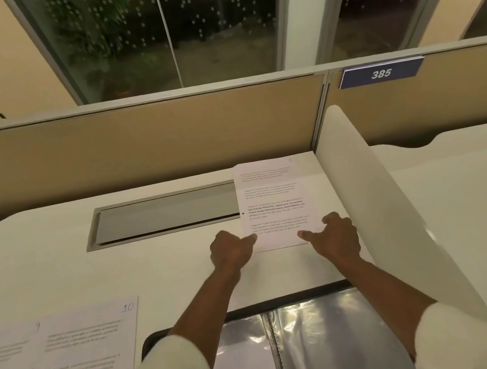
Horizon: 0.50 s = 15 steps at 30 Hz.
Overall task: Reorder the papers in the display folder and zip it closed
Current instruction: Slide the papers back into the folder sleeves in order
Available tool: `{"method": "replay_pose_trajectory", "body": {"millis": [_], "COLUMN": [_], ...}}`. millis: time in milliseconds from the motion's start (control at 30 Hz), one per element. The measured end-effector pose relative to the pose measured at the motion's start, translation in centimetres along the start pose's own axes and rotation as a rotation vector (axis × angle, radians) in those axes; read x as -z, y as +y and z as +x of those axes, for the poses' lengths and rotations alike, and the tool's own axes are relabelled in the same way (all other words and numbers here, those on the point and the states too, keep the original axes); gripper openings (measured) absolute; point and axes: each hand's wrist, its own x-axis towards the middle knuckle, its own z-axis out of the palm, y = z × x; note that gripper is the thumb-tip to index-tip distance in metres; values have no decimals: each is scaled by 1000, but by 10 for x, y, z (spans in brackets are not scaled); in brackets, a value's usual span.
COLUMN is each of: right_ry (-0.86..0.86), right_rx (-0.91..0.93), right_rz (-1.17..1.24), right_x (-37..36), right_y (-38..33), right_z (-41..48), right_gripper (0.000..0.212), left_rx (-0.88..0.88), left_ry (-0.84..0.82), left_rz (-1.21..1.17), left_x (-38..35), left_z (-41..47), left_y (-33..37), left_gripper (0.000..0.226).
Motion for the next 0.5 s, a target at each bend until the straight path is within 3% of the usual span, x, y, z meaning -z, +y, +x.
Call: {"method": "replay_pose_trajectory", "body": {"millis": [200,500], "right_ry": [12,-52], "right_rx": [-43,-127], "right_rz": [-92,0], "right_x": [-10,-14], "right_y": [-10,-14], "right_z": [18,29], "right_gripper": [90,86], "left_rx": [46,133], "left_ry": [57,63], "left_rz": [-5,19], "left_x": [-29,-52], "left_z": [32,46], "left_y": [21,30], "left_gripper": [55,49]}}
